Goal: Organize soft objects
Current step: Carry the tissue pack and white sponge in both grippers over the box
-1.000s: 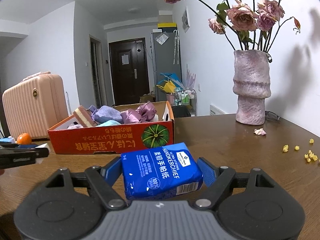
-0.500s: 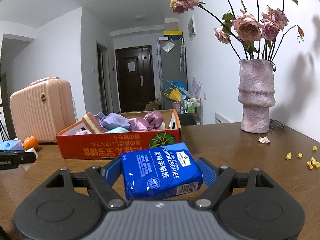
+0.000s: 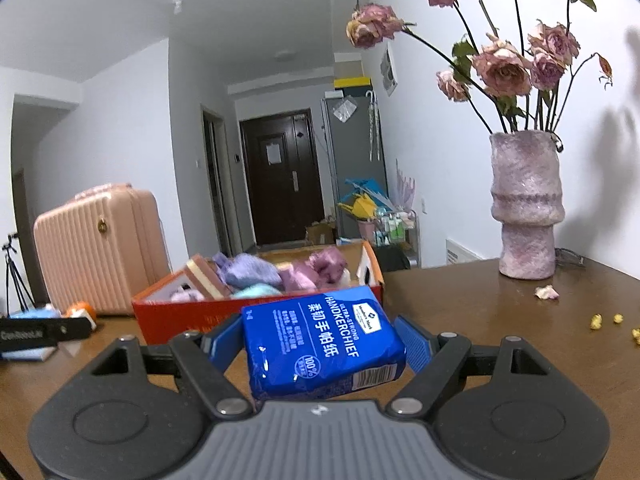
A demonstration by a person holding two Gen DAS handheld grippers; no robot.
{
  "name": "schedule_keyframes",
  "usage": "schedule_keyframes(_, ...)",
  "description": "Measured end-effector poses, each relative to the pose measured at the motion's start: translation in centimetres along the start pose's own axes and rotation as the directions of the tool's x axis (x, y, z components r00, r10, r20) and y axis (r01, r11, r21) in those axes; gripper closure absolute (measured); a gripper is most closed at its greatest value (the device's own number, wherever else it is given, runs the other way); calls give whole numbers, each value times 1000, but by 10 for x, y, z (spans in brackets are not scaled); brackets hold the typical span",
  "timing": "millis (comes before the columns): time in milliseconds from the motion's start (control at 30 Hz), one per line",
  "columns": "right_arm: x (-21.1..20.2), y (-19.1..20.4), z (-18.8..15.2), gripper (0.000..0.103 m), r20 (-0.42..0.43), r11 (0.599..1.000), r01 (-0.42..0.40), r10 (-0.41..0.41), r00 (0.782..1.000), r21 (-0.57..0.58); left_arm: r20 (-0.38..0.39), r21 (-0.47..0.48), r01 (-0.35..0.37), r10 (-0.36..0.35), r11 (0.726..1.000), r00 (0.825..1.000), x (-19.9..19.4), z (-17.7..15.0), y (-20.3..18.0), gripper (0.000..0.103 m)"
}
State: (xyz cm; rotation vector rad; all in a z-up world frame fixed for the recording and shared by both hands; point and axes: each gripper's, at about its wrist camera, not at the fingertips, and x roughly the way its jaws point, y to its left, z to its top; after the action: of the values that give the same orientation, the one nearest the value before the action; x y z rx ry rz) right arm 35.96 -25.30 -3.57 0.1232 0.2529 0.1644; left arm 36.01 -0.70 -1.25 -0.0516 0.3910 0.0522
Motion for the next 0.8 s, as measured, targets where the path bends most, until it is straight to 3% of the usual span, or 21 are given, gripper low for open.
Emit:
schedule_keyframes(367, 30, 7, 19, 23, 67, 999, 9, -11, 998, 35, 58, -106, 0, 6, 994, 998, 13, 31, -7, 73)
schedule_keyframes(800, 84, 1, 38, 23, 94, 997, 31, -38, 995, 67, 98, -123, -10, 22, 992, 995, 60, 56, -32, 73)
